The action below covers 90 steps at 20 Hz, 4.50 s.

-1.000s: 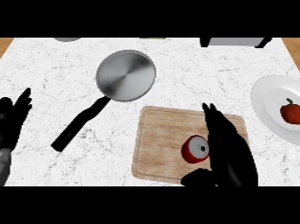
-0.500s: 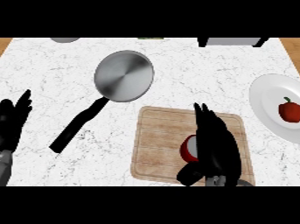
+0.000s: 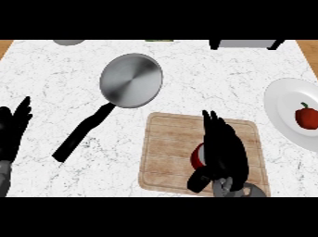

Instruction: Pick the can from the cutting board and place it in the pan

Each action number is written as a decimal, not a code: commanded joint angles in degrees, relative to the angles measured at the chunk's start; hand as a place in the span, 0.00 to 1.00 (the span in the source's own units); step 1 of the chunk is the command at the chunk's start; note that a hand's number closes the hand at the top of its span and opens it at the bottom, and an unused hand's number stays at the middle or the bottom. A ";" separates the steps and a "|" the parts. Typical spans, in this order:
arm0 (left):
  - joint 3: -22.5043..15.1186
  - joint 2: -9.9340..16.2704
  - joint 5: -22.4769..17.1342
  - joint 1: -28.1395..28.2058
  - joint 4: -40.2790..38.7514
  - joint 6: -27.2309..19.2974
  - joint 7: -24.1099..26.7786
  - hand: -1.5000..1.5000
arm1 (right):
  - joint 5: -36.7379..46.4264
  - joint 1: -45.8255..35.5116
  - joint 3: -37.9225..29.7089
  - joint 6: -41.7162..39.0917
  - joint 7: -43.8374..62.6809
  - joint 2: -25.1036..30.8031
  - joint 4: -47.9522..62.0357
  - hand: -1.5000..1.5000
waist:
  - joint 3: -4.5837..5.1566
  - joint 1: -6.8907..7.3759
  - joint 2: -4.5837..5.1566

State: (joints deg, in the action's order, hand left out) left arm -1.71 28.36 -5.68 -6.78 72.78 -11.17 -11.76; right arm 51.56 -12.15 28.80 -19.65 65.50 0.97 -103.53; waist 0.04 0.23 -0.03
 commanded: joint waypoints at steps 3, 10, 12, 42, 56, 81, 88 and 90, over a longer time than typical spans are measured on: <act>0.96 -0.65 1.19 -0.42 -0.53 0.20 0.18 0.50 | -0.07 -0.93 2.99 0.68 10.99 -0.92 2.82 0.00 | -0.01 -0.05 0.02; 1.95 -0.08 1.25 -0.63 0.93 1.95 -1.02 0.50 | -2.05 -2.67 -0.09 0.41 11.19 -0.92 6.07 0.00 | -0.01 0.11 0.07; 3.08 0.64 0.20 -1.03 2.12 3.10 -2.37 0.50 | 1.09 2.33 0.20 0.59 8.18 -0.92 4.58 0.00 | -0.02 -0.29 -0.04; 6.06 -5.02 6.02 0.64 1.14 4.40 -0.54 0.50 | 9.38 -3.28 -8.11 10.52 -32.56 11.64 9.17 1.00 | -0.07 -0.04 -0.04; 6.39 -6.01 8.77 0.21 2.65 4.96 -1.31 0.50 | 10.50 -21.87 -14.17 20.67 -37.20 -0.02 19.38 1.00 | -0.04 0.43 0.14; 2.62 -9.86 11.28 -8.25 0.90 5.93 -2.75 0.50 | -21.35 -53.33 -14.22 49.62 -47.24 -0.97 79.61 1.00 | -0.04 7.95 2.69; 2.44 -10.12 10.75 -9.36 0.59 7.11 -1.51 0.50 | -30.73 -52.33 -19.76 49.53 -54.42 -0.97 81.75 0.00 | -0.17 10.22 3.72; 2.01 -9.47 11.44 -9.12 0.64 7.48 -1.19 0.50 | -32.38 -51.34 -19.27 49.90 -55.76 -0.97 82.64 0.00 | -0.17 11.82 3.90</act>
State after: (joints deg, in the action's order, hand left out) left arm 0.94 19.09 5.38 -15.65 73.45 -4.06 -13.70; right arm 22.89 -64.08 10.33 29.89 12.39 0.01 -22.52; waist -0.12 10.21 3.43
